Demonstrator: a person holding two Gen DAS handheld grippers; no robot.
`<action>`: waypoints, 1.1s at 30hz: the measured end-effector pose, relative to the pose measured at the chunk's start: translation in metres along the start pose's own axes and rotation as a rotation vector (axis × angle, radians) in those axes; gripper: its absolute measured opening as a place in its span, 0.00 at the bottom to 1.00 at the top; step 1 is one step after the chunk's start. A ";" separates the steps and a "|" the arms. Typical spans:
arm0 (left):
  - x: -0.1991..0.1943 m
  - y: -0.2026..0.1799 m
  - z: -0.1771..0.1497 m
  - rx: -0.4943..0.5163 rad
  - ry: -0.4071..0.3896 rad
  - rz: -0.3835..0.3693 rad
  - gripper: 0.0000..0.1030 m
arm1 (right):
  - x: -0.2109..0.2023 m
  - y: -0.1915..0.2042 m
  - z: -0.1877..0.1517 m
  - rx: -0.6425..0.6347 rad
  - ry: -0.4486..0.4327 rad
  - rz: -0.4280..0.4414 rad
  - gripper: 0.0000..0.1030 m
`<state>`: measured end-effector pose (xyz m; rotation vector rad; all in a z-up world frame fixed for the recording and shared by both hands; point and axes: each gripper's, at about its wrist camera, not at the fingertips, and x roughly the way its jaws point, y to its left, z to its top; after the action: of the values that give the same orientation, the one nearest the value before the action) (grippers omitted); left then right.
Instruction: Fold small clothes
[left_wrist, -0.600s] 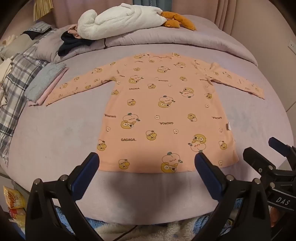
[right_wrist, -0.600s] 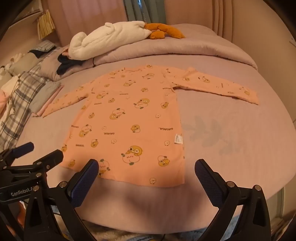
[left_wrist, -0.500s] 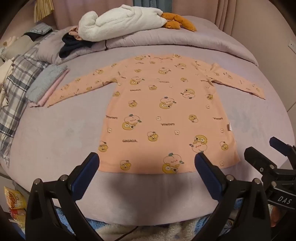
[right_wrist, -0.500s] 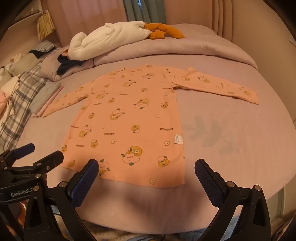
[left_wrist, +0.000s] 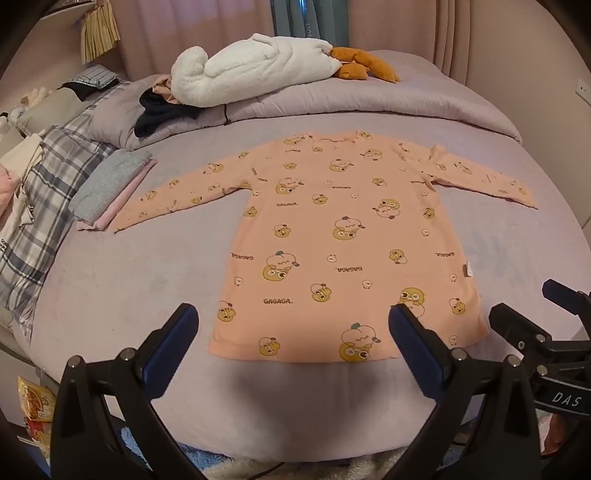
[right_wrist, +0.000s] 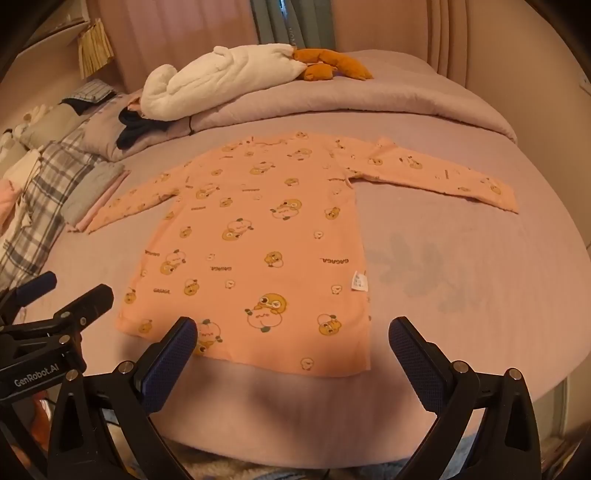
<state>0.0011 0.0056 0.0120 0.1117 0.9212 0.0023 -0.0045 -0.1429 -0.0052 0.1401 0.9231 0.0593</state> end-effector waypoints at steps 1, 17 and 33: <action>-0.003 -0.001 -0.005 0.002 -0.008 0.004 1.00 | 0.000 0.000 0.000 0.000 0.000 -0.001 0.99; -0.002 -0.004 -0.006 0.013 -0.005 -0.004 1.00 | -0.001 0.000 0.002 -0.001 -0.003 -0.001 0.99; -0.003 -0.007 -0.004 0.016 -0.006 -0.003 1.00 | -0.001 -0.001 0.002 0.002 -0.001 -0.001 0.99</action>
<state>-0.0041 -0.0008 0.0110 0.1256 0.9159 -0.0080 -0.0036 -0.1440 -0.0028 0.1413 0.9224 0.0572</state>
